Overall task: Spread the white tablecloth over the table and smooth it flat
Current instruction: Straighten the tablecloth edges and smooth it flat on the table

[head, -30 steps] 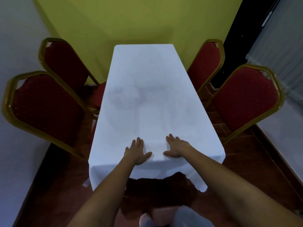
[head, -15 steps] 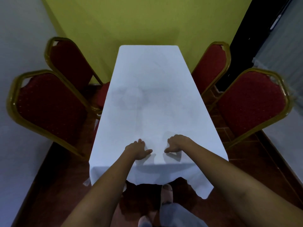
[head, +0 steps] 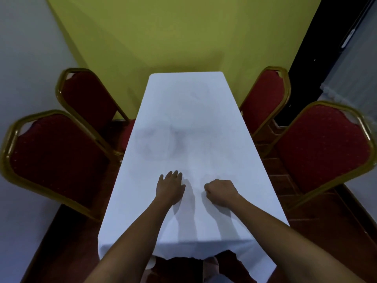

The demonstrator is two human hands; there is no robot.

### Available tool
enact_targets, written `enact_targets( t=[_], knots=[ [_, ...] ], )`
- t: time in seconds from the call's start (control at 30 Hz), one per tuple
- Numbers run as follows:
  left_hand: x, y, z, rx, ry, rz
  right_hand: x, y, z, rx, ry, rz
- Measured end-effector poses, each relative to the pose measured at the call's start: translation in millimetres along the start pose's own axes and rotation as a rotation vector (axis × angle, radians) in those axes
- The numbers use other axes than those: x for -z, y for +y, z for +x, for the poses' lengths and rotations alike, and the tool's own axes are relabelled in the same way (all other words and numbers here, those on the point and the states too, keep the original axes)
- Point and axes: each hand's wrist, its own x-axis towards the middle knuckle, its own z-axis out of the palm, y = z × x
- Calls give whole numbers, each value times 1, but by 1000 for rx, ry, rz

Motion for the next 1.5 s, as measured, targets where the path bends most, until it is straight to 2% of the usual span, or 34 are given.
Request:
enact_targets(
  t=[0.13, 0.27, 0.47, 0.6, 0.7, 0.9, 1.1, 1.23, 1.4, 1.5],
  knots=[
    [9, 16, 46, 11, 5, -38, 5, 29, 35, -55, 116, 63],
    [0, 23, 93, 22, 12, -63, 11, 48, 79, -118, 140, 152],
    [-31, 21, 153, 97, 21, -151, 2, 61, 146, -1, 154, 157],
    [-54, 16, 149, 133, 92, -134, -16, 63, 173, 123, 117, 190],
    [-55, 18, 151, 141, 100, -135, -22, 72, 183, 119, 136, 217],
    [-54, 17, 150, 144, 93, -168, -20, 126, 182, -80, 171, 247],
    [-43, 25, 152, 115, 79, -174, -30, 184, 149, -367, 203, 283],
    [-29, 47, 177, -57, 59, -162, -34, 187, 132, -557, 201, 345],
    [-15, 83, 228, -363, -28, -117, -37, 176, 123, -756, 190, 416],
    [-15, 66, 250, -395, -63, -68, -37, 174, 122, -800, 176, 420]
  ],
)
